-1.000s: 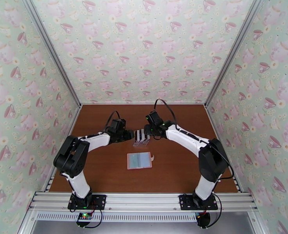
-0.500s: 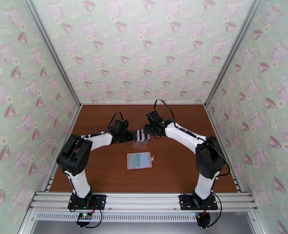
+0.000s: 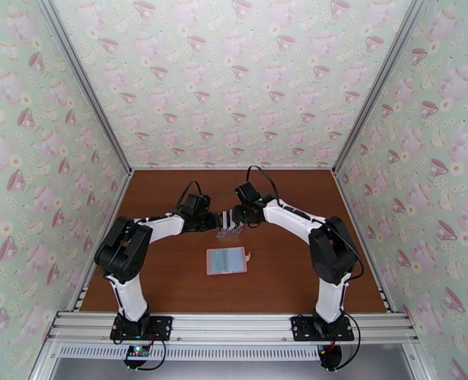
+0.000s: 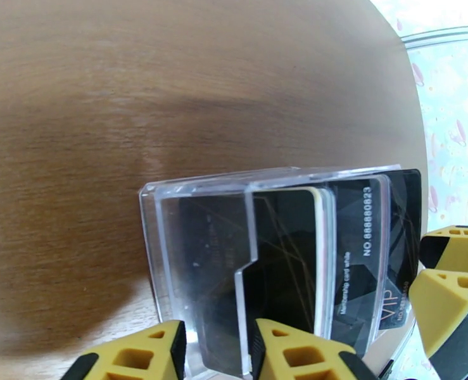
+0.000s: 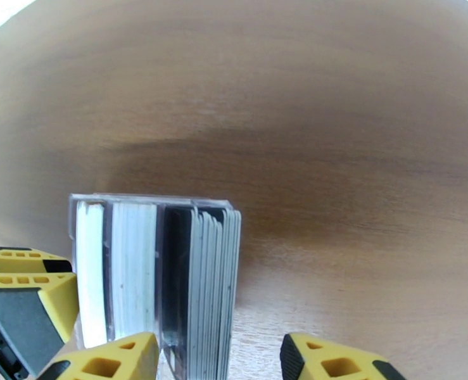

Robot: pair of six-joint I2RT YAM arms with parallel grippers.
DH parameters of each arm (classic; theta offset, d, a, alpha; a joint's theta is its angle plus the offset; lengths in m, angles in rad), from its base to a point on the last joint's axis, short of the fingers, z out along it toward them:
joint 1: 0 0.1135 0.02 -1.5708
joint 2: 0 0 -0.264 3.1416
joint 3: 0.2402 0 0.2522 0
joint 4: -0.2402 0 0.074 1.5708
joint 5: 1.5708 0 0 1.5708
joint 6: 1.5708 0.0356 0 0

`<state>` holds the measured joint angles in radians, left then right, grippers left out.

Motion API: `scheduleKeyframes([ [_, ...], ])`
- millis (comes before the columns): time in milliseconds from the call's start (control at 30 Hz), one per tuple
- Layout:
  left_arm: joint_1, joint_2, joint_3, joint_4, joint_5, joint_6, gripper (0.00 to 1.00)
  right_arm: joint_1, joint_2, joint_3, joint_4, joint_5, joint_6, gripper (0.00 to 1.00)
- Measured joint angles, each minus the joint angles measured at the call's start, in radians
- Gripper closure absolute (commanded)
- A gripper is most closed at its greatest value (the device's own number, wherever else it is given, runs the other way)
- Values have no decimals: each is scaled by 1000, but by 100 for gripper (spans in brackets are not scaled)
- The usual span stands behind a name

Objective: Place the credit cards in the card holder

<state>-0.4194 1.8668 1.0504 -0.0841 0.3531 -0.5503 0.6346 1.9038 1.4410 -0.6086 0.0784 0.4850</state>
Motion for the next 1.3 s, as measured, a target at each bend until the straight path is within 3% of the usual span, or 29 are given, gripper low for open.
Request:
scheduleKeyframes([
  [1300, 0, 27, 29, -17, 3, 0, 64, -1, 53, 53, -16, 50, -39, 53],
])
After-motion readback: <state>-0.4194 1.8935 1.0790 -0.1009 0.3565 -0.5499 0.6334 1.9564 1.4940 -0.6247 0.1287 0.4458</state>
